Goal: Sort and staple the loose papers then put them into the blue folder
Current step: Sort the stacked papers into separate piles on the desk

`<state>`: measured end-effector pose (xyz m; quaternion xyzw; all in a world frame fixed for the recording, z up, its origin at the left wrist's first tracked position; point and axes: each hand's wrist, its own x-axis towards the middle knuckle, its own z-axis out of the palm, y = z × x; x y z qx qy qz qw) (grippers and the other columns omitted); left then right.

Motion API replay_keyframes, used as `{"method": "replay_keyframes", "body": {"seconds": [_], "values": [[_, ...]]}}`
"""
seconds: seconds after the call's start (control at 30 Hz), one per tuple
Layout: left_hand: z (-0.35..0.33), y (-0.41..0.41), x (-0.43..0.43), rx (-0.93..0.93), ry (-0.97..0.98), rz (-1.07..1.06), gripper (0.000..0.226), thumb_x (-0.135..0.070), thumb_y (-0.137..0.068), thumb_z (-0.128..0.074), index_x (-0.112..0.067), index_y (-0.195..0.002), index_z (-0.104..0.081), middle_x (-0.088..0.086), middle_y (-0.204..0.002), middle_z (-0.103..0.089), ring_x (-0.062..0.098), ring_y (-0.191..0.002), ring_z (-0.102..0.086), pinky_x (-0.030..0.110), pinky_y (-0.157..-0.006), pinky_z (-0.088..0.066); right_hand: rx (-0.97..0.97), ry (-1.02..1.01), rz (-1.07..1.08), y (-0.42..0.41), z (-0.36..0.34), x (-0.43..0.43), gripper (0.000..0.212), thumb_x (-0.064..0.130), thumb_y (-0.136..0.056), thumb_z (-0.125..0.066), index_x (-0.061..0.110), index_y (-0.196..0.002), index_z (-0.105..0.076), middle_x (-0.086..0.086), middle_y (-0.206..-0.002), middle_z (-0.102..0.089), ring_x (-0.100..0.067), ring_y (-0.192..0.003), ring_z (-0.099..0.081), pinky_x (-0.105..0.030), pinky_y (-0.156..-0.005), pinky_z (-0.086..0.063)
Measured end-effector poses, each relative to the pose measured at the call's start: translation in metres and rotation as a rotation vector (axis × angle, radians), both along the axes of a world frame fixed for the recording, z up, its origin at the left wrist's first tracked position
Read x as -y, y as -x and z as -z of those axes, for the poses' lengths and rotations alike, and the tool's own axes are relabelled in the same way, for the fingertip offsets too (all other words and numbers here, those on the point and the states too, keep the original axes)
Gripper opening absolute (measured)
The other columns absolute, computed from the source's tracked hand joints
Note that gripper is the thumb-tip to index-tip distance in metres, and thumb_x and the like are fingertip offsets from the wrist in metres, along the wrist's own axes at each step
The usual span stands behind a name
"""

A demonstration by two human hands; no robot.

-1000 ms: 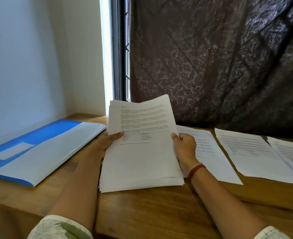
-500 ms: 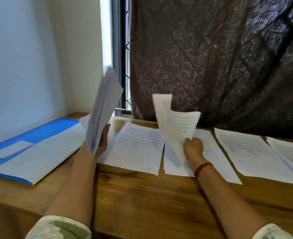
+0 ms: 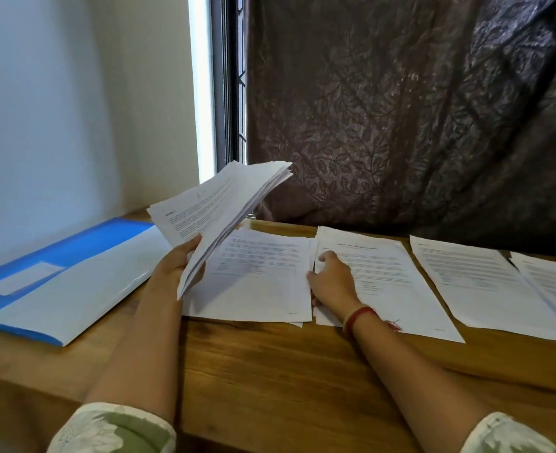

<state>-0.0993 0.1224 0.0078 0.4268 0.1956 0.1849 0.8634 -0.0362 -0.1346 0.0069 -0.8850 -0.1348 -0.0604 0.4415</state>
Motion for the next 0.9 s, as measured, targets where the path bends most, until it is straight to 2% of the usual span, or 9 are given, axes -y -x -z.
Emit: {"method": "replay_keyframes", "body": {"seconds": [0.07, 0.13, 0.23, 0.37, 0.47, 0.53, 0.6, 0.73, 0.9], "values": [[-0.006, 0.004, 0.009, 0.031, -0.068, 0.033, 0.044, -0.027, -0.092, -0.062, -0.012, -0.132, -0.052, 0.007, -0.111, -0.065, 0.016, -0.086, -0.065, 0.029, -0.073, -0.053, 0.009, 0.041, 0.004, -0.001, 0.0, 0.002, 0.011, 0.02, -0.096, -0.058, 0.02, -0.102, -0.05, -0.003, -0.099, -0.061, -0.021, -0.082, -0.067, -0.032, -0.081, -0.058], [-0.01, 0.01, 0.017, 0.041, -0.065, 0.029, 0.036, -0.019, -0.09, -0.066, -0.016, -0.125, -0.057, 0.009, -0.114, -0.068, 0.02, -0.094, -0.067, 0.034, -0.081, -0.056, 0.009, 0.048, -0.006, -0.003, 0.0, 0.004, 0.014, 0.016, -0.093, -0.062, 0.022, -0.09, -0.049, -0.003, -0.092, -0.061, -0.02, -0.078, -0.067, -0.031, -0.079, -0.059], [-0.01, 0.015, 0.022, 0.044, -0.027, 0.07, 0.037, -0.017, -0.09, -0.067, -0.021, -0.125, -0.058, 0.012, -0.12, -0.068, 0.026, -0.111, -0.065, 0.041, -0.092, -0.053, -0.017, 0.075, -0.054, -0.003, 0.003, 0.004, 0.015, 0.012, -0.091, -0.064, 0.021, -0.092, -0.052, -0.001, -0.087, -0.059, -0.019, -0.076, -0.067, -0.027, -0.075, -0.059], [-0.013, 0.024, 0.037, 0.04, -0.124, 0.127, 0.013, -0.022, -0.096, -0.058, -0.023, -0.109, -0.058, 0.008, -0.1, -0.07, 0.021, -0.087, -0.067, 0.032, -0.064, -0.06, 0.044, -0.002, 0.014, -0.015, -0.001, 0.008, 0.009, 0.022, -0.094, -0.061, 0.013, -0.093, -0.063, -0.009, -0.093, -0.067, -0.025, -0.083, -0.067, -0.031, -0.078, -0.057], [-0.013, 0.027, 0.04, 0.149, -0.119, 0.2, 0.023, -0.014, -0.092, -0.058, -0.021, -0.114, -0.059, 0.011, -0.108, -0.07, 0.026, -0.097, -0.066, 0.042, -0.089, -0.052, -0.158, -0.393, 0.057, -0.019, -0.019, 0.021, 0.023, 0.031, -0.098, -0.053, 0.012, -0.091, -0.064, -0.009, -0.094, -0.066, -0.026, -0.091, -0.064, -0.031, -0.073, -0.054], [-0.012, 0.023, 0.035, 0.158, -0.119, 0.253, 0.04, -0.009, -0.088, -0.061, -0.016, -0.127, -0.056, 0.015, -0.123, -0.066, 0.033, -0.114, -0.061, 0.051, -0.104, -0.043, -0.356, -0.584, 0.004, -0.014, -0.029, 0.029, 0.036, 0.047, -0.097, -0.048, 0.014, -0.099, -0.064, -0.006, -0.098, -0.067, -0.024, -0.094, -0.065, -0.03, -0.08, -0.053], [-0.015, 0.016, 0.032, 0.132, -0.167, 0.29, 0.055, -0.003, -0.087, -0.063, -0.011, -0.14, -0.048, 0.02, -0.136, -0.056, 0.039, -0.128, -0.051, 0.055, -0.109, -0.037, -0.395, -0.572, -0.109, -0.007, -0.034, 0.03, 0.036, 0.05, -0.09, -0.058, 0.016, -0.099, -0.063, -0.003, -0.099, -0.069, -0.021, -0.093, -0.065, -0.031, -0.081, -0.053], [-0.018, 0.01, 0.031, 0.088, -0.28, 0.348, 0.08, -0.011, -0.071, -0.073, -0.008, -0.144, -0.042, 0.023, -0.14, -0.05, 0.044, -0.13, -0.047, 0.054, -0.095, -0.047, -0.244, -0.529, -0.101, 0.002, -0.03, 0.021, 0.018, 0.022, -0.08, -0.079, 0.014, -0.082, -0.063, -0.004, -0.089, -0.069, -0.017, -0.079, -0.066, -0.025, -0.065, -0.052], [-0.013, 0.001, 0.032, 0.032, -0.318, 0.306, 0.052, -0.005, -0.086, -0.066, -0.01, -0.136, -0.052, 0.023, -0.134, -0.057, 0.044, -0.125, -0.051, 0.062, -0.105, -0.039, -0.087, -0.494, 0.063, -0.005, -0.016, 0.015, 0.021, 0.021, -0.082, -0.076, 0.012, -0.073, -0.06, -0.008, -0.084, -0.066, -0.019, -0.078, -0.065, -0.03, -0.074, -0.057]]}}
